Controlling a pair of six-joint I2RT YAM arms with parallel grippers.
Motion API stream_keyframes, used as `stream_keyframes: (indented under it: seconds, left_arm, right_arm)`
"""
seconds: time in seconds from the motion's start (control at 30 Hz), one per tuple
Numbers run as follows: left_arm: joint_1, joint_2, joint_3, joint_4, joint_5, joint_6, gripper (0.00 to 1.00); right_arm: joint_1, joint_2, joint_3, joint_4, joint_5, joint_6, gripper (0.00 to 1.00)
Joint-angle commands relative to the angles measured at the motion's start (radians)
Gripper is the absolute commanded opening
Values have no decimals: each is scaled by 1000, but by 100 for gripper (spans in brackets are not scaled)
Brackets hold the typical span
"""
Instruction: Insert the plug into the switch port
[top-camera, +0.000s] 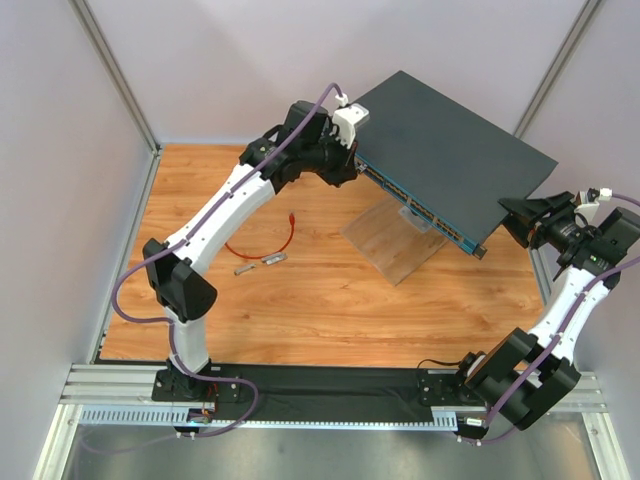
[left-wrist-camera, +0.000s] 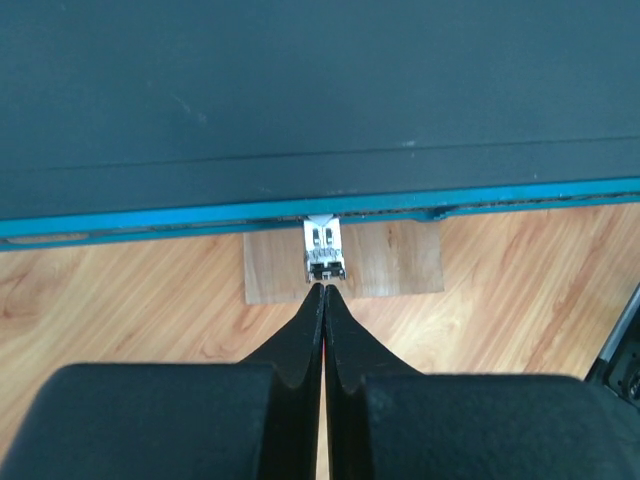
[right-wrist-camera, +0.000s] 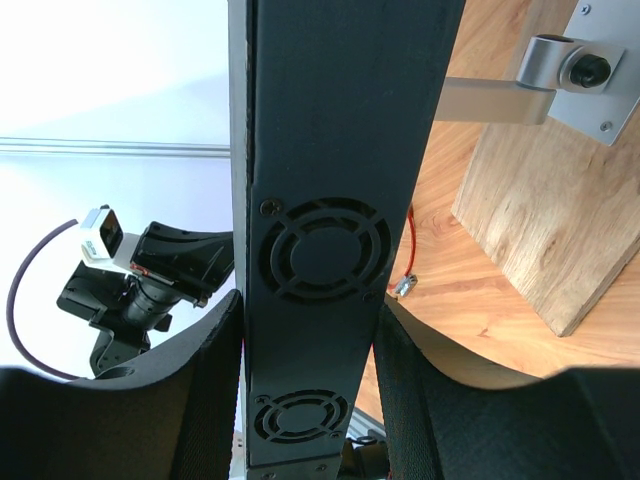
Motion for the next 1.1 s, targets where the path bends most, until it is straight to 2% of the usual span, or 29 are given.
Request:
stream_keyframes:
  seconds: [0.0,0.43,1.07]
  left_arm:
    - [2,14,63,45,7,-27,0]
    - [2,88,103,78,15,-47,0]
    - [-19,159,143,298,38,-122,0]
  right_arm:
    - [58,24,22,11,57,-39,0]
    - [56,27,17,14,54,-33,0]
    - [58,42,20,8,52,-48,0]
